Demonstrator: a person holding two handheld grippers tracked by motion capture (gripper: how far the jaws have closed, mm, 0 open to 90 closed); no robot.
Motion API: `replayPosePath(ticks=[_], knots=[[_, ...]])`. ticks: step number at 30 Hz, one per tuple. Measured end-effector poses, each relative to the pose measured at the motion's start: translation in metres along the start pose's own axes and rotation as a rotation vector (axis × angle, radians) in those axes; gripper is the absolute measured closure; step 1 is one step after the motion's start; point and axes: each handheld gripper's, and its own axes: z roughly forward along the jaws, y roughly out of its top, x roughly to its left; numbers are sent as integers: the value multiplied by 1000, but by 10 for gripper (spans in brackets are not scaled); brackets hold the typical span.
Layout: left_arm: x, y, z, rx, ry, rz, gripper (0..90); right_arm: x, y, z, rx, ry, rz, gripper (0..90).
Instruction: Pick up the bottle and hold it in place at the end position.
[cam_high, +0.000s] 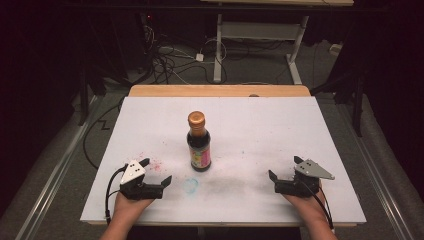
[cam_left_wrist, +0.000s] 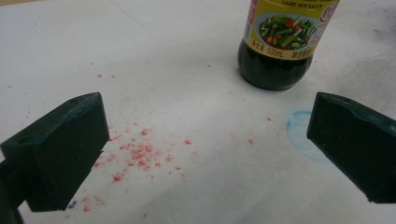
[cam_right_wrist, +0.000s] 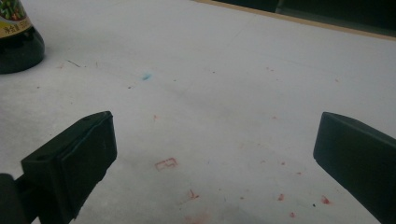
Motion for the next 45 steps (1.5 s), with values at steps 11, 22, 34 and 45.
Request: replayPosePath(ticks=[11,22,34,45], knots=[[0,0,0,-1,-3,6,0,-2,0,0,0,6,12,4],[0,0,1,14,-7,3,0,-2,0,0,-5,4,12,4],[0,4,2,43,-7,-41,0,-2,0,0,-2,13,13,4],[-15,3,6,53,-43,-37,0,-2,0,0,-1,16,14,4]])
